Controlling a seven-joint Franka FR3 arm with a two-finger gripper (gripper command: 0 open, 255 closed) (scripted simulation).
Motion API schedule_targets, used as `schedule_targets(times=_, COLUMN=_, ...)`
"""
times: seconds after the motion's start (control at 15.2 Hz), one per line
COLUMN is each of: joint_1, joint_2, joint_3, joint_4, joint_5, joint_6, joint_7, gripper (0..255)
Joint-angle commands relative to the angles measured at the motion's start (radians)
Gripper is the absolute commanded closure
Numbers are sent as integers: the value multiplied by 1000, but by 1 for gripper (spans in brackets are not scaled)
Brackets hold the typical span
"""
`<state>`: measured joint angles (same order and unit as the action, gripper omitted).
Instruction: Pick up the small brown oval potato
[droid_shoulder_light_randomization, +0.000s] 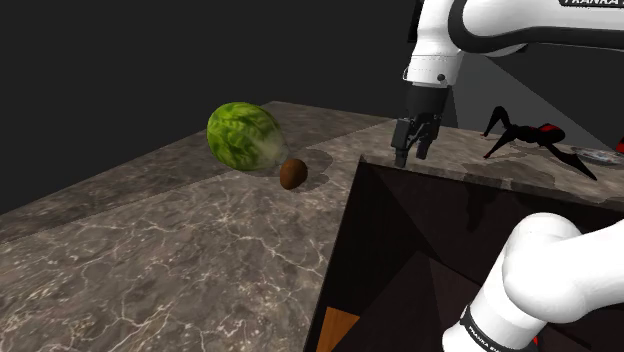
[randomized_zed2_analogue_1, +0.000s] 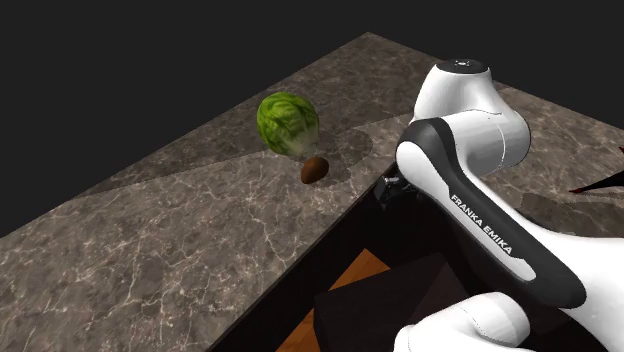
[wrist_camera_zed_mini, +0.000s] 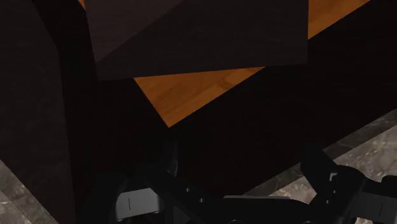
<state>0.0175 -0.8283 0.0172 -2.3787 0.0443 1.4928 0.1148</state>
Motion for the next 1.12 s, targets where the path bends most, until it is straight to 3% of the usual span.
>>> schedule_targets(times=0.0, joint_1=0, joint_2=0, joint_3=0, joint_4=0, joint_5=0, joint_6=0, joint_7=0, gripper=0)
schedule_targets(times=0.33, joint_1=-42, joint_2=66, joint_3=175, joint_4=9, joint_5=62, joint_6=123, joint_7=295, gripper=0)
schedule_targets(times=0.59, joint_1=-95, joint_2=164, joint_3=315, joint_4=60, joint_5=73, joint_6=214, joint_7=533, gripper=0)
schedule_targets(times=0.86, joint_1=-169, joint_2=296, joint_3=454, joint_4=149, joint_5=37, joint_6=285, joint_7=780, gripper=0)
schedule_targets(times=1.06, joint_1=-237, joint_2=415, joint_3=559, joint_4=239, joint_5=-27, joint_6=317, joint_7=976, gripper=0)
